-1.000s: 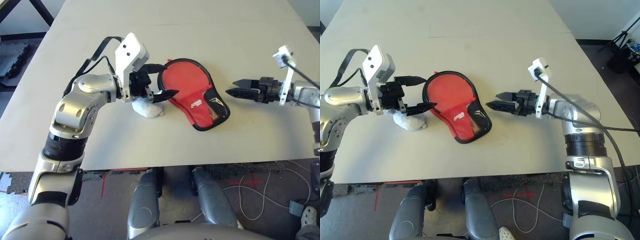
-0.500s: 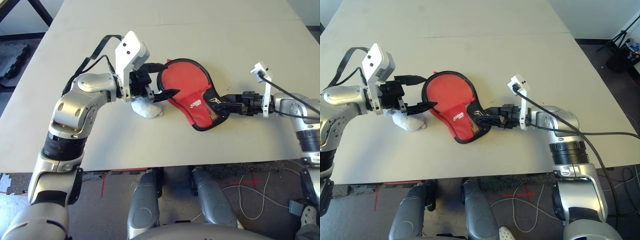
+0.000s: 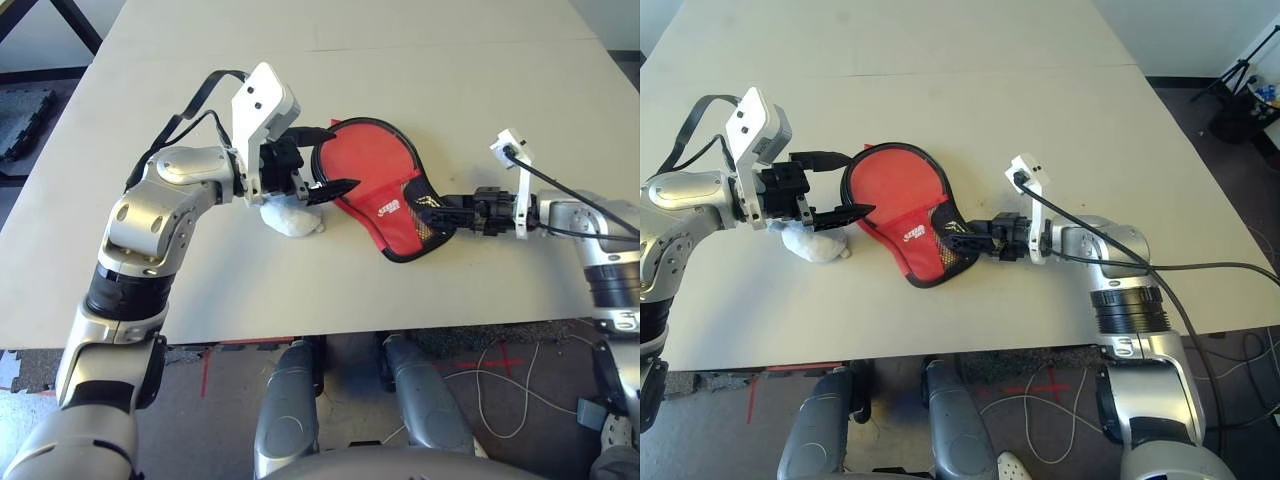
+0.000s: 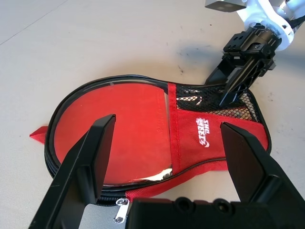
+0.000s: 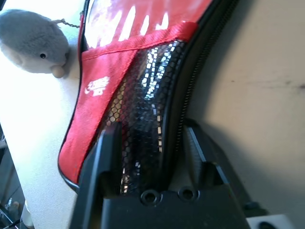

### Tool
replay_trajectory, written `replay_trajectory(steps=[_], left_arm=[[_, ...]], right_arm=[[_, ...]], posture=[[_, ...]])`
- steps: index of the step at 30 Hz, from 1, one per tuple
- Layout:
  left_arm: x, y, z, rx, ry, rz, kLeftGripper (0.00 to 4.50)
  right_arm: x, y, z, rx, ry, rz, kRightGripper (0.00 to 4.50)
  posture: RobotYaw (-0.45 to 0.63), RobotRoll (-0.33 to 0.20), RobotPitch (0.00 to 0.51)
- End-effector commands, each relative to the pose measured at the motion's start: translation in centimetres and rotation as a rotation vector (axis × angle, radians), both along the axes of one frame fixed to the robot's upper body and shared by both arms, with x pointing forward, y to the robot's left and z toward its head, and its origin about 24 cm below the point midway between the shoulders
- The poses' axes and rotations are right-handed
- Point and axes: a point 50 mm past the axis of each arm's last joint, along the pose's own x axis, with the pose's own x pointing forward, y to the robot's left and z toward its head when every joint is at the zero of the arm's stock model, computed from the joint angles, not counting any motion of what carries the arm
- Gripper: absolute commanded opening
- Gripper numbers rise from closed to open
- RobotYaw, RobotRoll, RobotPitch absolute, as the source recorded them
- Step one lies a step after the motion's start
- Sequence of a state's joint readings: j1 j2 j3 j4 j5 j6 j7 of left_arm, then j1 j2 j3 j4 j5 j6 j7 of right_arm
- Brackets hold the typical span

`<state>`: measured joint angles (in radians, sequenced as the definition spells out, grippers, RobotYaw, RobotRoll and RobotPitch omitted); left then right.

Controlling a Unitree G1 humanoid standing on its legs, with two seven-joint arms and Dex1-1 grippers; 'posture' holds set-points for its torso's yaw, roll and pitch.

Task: Store the ping-pong paddle in its case and zip it.

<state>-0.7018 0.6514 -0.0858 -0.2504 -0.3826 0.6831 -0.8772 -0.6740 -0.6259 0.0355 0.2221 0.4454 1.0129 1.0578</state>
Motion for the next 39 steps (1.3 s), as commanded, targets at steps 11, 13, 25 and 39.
replay_trajectory(steps=[11,13,25,39], left_arm=[[0.1,0.1,-0.2,0.013,-0.003,0.000,4.50],[0.1,0.0,-0.3,0.013,-0.003,0.001,4.50],[0.2,-0.1,-0.5,0.012,-0.007,-0.003,4.50],[0.5,-0.5,-0.6,0.002,-0.015,-0.013,4.50]], right_arm=[[-0.8,-0.7,-1.7,0.084,0.251,-0.126,0.02],[-1.4,-1.0,-2.0,0.071,0.272,-0.136,0.02],[-6.0,-2.7,-3.1,0.072,0.351,-0.133,0.02],[-9.3,-3.5,-3.2,0.090,0.398,-0.136,0.02]], posture=[[0.03,0.000,0.278],[0.03,0.000,0.278],[0.02,0.000,0.269],[-0.01,0.000,0.265]])
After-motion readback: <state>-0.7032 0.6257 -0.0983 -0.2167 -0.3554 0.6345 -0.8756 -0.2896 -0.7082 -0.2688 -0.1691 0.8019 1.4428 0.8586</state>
